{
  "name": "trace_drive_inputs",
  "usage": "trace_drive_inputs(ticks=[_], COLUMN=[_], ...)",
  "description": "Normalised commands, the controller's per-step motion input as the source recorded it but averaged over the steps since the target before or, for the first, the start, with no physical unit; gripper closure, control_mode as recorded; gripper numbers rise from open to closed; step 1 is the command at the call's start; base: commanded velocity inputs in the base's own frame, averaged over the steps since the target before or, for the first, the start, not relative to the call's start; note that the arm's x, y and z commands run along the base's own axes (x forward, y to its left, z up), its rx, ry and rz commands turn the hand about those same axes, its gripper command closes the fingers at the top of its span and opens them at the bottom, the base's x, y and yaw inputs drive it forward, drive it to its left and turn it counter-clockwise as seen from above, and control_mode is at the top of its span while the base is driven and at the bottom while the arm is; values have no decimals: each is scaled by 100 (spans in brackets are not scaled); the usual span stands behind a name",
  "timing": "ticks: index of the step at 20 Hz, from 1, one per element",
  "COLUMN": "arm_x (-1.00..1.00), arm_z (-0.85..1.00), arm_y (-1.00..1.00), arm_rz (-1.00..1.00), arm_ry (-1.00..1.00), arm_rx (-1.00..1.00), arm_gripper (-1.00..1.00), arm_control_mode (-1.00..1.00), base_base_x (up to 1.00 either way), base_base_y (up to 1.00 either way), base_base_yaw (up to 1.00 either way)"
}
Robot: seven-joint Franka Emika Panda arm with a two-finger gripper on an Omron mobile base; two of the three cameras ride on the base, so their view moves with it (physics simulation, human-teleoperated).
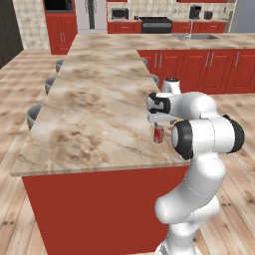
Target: Four empty soda cans are scattered around the kitchen. Gather all the cans and cluster them next to the stove for recycling.
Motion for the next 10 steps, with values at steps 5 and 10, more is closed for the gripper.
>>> trace_drive_inputs(ticks=[5, 10], arm_x=[12, 13], arm_z=[-14, -13], arm_y=[0, 0], arm_rz=[0, 0], arm_ry=[2, 3], arm_rx=[0, 0], arm_gripper=[-100, -100], arm_control_mode=[-100, -100], base_base_x=[0, 0], base_base_y=[0, 0], base_base_yaw=[0, 0])
